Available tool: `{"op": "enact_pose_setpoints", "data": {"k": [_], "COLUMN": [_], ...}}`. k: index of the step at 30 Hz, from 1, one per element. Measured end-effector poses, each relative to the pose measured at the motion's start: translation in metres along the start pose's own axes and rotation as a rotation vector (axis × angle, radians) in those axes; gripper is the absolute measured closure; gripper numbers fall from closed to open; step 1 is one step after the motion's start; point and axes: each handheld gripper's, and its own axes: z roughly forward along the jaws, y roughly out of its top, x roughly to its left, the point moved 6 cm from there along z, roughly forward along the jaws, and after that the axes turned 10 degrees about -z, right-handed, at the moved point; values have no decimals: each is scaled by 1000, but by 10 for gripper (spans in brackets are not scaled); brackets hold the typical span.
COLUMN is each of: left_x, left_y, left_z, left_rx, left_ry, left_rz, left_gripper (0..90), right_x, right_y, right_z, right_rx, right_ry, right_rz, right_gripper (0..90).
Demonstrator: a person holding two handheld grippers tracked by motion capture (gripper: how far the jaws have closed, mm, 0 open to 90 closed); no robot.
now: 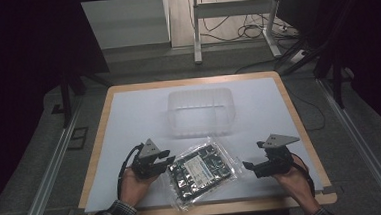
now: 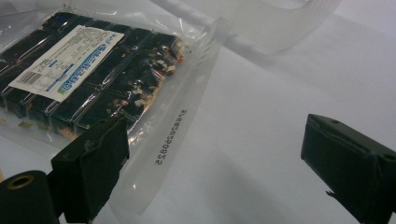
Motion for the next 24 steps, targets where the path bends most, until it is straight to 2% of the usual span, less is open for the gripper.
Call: {"op": "enact_pose_setpoints", "data": {"k": [2,5,11,13,15,18,19,24], "left_x": [-2,-5,-8,-11,-12,-15,-16,-16], "left_y": [-2,-9,-18,-24,-25,-24,-25,-29], "left_z": [-4,-12,-19,-21,-22,-26,-28,-28], "left_rx": [-12,-18,-7,14,16,-5,-22,-17], "left_ry": [5,34,66,93,97,91,83,84], "left_rz": [-1,6,16,45,54,53,38,20], "left_gripper": [579,471,233,154,100,62,49,18], "right_x": [0,0,2,3,3,3,3,3], "right_y": [0,1,1,2,3,4,4,3], "right_z": [1,1,6,7,8,9,11,15], "right_rx": [2,-5,4,6,4,2,13,25], "right_ry": [2,2,13,14,14,13,14,24], "right_rz": [4,8,26,20,20,13,7,17], "right_gripper": [78,68,49,49,49,49,49,49]}}
